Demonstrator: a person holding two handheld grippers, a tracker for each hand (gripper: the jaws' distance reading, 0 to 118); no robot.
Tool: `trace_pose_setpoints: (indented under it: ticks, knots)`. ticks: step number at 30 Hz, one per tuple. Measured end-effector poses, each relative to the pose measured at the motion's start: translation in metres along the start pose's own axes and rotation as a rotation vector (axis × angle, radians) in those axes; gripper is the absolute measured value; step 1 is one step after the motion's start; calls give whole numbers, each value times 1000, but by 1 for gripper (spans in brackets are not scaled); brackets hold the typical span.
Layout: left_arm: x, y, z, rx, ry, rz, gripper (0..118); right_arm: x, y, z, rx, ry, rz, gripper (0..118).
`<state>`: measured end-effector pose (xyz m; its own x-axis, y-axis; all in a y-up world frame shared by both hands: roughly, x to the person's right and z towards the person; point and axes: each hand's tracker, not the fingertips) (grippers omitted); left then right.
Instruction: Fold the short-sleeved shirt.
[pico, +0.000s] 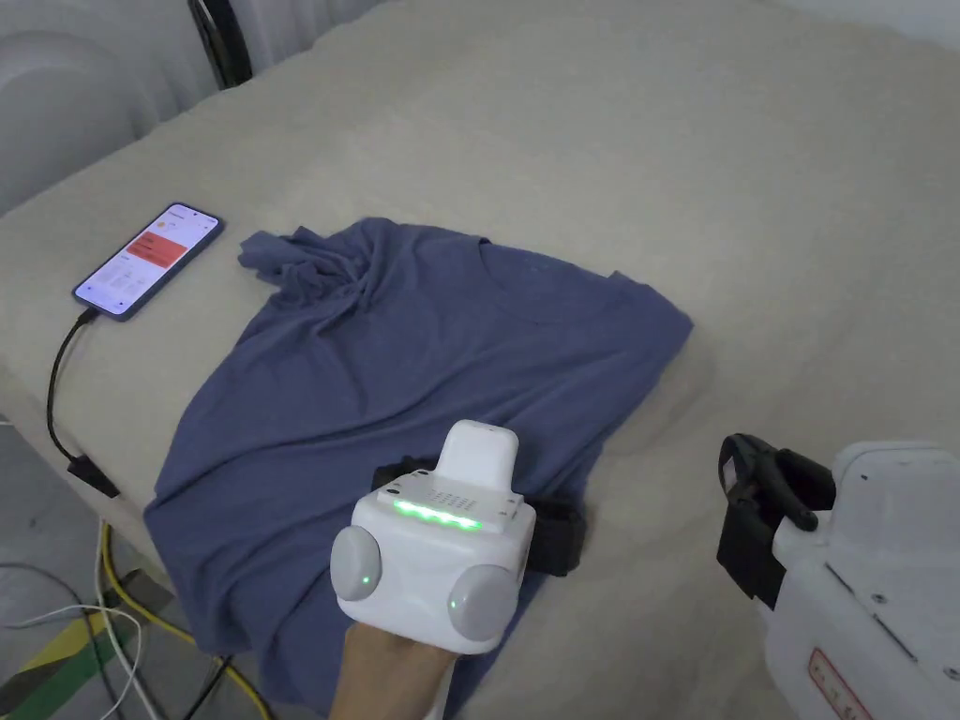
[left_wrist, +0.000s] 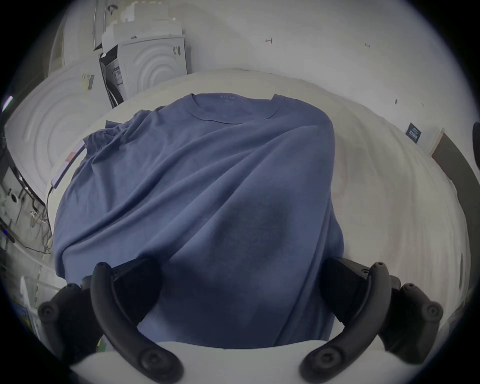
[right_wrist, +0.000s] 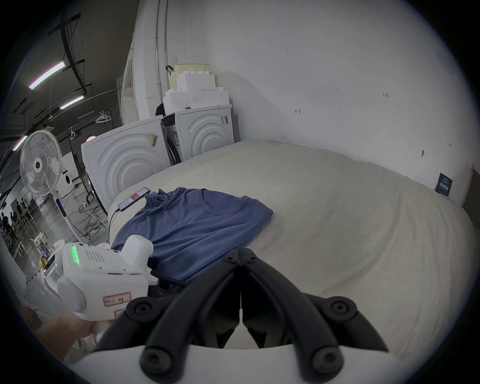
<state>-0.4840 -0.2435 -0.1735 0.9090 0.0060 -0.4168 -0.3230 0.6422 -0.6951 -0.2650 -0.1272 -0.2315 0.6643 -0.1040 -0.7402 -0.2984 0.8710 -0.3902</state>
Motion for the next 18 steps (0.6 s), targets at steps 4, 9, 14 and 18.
trace_pose_setpoints:
  ticks: [4,9,14,18]
  knots:
    - [4,-2,-1,11,22,24,118,1,0,1,-10,-8,-5,2]
    - [1,3,4,-11,26,36,101,2,-1,8,-11,-15,-6,2]
    - [-12,5,20,29,96,106,19,2,3,21,-3,-22,-17,2]
    - [-27,5,14,17,89,194,2,2,5,37,13,-25,-19,2]
